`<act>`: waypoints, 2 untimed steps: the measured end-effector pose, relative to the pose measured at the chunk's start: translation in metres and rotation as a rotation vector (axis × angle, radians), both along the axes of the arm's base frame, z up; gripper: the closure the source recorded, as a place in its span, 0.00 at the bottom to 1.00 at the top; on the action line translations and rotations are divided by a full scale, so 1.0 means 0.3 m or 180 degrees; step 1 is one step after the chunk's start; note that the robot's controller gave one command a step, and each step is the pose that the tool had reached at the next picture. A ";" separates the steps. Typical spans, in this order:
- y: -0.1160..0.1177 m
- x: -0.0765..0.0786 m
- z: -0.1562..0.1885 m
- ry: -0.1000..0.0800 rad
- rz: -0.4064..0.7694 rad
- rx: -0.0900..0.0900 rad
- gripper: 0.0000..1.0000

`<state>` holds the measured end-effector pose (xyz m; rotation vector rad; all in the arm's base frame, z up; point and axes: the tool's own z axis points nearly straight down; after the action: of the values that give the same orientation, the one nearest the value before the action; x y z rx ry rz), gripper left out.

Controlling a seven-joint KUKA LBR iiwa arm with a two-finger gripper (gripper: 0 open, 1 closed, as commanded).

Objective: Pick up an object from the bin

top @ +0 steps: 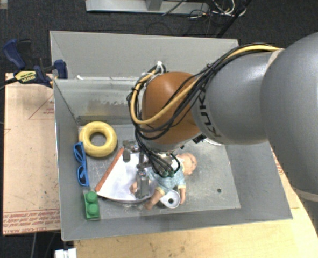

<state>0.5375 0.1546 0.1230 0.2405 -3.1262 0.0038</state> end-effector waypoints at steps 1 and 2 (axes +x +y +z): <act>-0.061 0.008 -0.105 -0.0032 0.0375 0.0031 0.00; -0.204 -0.026 -0.167 0.0008 0.0102 0.0008 1.00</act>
Offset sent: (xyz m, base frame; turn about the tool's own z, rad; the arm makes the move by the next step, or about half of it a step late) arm -0.0084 -0.0630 -0.0530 -0.0330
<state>0.5298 0.0933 0.0728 0.2904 -3.1198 -0.0004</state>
